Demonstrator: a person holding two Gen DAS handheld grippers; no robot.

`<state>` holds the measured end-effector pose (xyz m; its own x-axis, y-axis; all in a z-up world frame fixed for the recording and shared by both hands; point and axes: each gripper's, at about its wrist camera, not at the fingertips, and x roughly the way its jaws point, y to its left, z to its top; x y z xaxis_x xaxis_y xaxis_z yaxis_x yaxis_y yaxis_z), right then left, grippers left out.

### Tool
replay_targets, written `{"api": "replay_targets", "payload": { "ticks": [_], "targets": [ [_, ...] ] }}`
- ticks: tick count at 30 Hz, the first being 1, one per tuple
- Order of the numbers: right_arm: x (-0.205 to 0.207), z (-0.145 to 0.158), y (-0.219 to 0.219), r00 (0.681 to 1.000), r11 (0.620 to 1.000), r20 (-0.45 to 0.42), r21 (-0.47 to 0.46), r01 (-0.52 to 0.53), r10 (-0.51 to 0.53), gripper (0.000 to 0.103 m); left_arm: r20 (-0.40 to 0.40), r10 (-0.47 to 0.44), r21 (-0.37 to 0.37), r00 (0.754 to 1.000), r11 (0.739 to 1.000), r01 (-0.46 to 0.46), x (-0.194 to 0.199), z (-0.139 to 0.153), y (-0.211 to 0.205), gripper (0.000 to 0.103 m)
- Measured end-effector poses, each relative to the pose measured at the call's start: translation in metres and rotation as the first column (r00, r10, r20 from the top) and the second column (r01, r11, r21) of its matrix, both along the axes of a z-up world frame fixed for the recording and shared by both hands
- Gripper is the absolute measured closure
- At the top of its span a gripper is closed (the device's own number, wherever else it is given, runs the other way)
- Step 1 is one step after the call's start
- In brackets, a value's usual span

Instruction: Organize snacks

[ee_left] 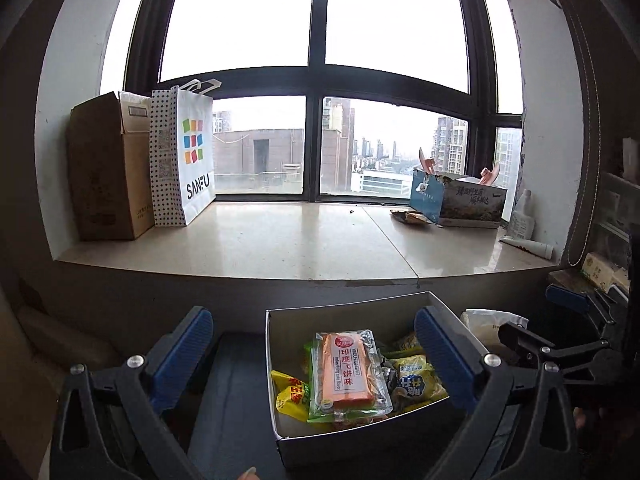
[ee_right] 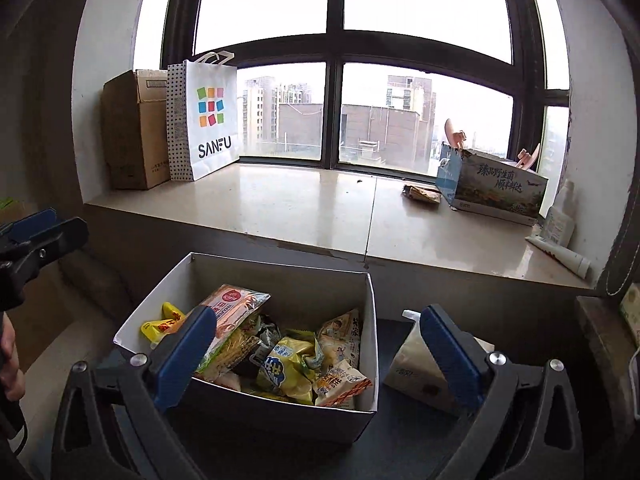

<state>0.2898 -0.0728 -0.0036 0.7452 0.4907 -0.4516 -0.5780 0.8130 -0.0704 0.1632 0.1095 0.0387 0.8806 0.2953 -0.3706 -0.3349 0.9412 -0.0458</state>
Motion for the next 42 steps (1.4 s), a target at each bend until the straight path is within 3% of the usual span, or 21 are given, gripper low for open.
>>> {"api": "replay_targets", "payload": {
  "ticks": [2,7,12,15,18,27,42],
  "targets": [
    [-0.016,0.011,-0.007,1.000,1.000,0.003,0.005,0.005,-0.005,0.000,-0.010,-0.046,-0.030,0.999,0.998,0.046,-0.014,0.005,-0.005,0.000],
    [-0.060,0.030,-0.037,0.994,0.988,-0.065,0.130,-0.077,0.086,0.000,-0.057,-0.110,-0.053,0.992,0.993,0.107,-0.052,0.010,-0.030,0.000],
    [-0.127,0.032,-0.055,0.997,0.997,0.045,0.055,-0.059,0.057,0.000,-0.051,-0.139,-0.079,0.989,0.988,0.135,-0.102,0.009,-0.050,0.000],
    [-0.153,0.026,-0.069,0.999,0.997,0.019,0.069,-0.043,0.042,0.000,-0.057,-0.172,-0.110,0.983,0.980,0.165,-0.126,0.008,-0.063,0.000],
    [-0.169,0.019,-0.079,0.999,0.998,-0.017,0.060,-0.026,0.027,0.000,-0.067,-0.191,-0.090,0.979,0.979,0.185,-0.145,0.007,-0.075,0.000],
    [-0.192,-0.001,-0.109,0.992,0.995,-0.125,0.102,0.013,0.000,0.000,-0.089,-0.229,-0.069,0.969,0.972,0.223,-0.161,0.001,-0.104,0.000],
    [-0.193,0.005,-0.113,0.991,0.992,-0.136,0.128,0.007,0.011,0.000,-0.126,-0.235,-0.070,0.964,0.971,0.227,-0.156,-0.003,-0.103,0.000]
  ]
}}
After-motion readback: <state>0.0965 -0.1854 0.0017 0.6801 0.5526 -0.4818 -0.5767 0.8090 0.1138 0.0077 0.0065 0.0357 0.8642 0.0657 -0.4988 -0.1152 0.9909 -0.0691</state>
